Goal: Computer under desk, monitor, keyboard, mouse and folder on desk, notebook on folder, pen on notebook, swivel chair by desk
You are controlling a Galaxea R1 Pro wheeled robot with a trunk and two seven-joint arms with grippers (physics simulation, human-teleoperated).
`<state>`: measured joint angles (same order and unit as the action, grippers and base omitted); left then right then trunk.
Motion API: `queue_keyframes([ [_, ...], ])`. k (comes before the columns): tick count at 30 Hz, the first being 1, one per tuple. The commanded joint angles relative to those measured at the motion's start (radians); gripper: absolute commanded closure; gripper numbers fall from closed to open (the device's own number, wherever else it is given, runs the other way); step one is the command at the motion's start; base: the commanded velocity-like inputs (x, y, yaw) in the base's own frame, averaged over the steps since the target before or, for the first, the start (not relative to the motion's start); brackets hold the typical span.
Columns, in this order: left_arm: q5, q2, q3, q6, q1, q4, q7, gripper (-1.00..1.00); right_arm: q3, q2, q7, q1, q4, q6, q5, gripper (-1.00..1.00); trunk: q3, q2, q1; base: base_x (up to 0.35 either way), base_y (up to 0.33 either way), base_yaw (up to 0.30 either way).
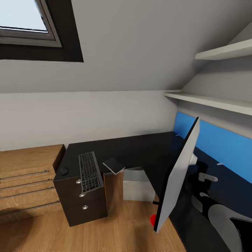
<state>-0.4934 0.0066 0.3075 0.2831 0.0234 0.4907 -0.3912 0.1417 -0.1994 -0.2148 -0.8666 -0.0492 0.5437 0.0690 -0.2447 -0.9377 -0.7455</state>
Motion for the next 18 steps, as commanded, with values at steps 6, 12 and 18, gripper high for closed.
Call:
queue_keyframes([
  [6, -0.008, 0.001, 0.008, 0.004, 0.000, 0.002, -0.008, -1.00, 0.002, 0.000, 0.003, -0.001, 0.000, 0.005, 0.005, 1.00, -0.001, -0.001, 0.000, -0.320, 0.001, 0.000],
  [12, -0.009, 0.001, 0.009, 0.004, 0.000, 0.002, -0.008, -1.00, 0.002, 0.001, 0.003, -0.001, 0.000, 0.005, 0.005, 1.00, -0.001, -0.001, 0.000, -0.324, -0.051, 0.000],
  [18, -0.009, 0.001, 0.008, 0.004, 0.000, 0.002, -0.008, -1.00, 0.002, 0.002, 0.004, -0.001, 0.001, 0.005, 0.005, 1.00, -0.001, -0.001, 0.000, -0.331, -0.017, 0.000],
])
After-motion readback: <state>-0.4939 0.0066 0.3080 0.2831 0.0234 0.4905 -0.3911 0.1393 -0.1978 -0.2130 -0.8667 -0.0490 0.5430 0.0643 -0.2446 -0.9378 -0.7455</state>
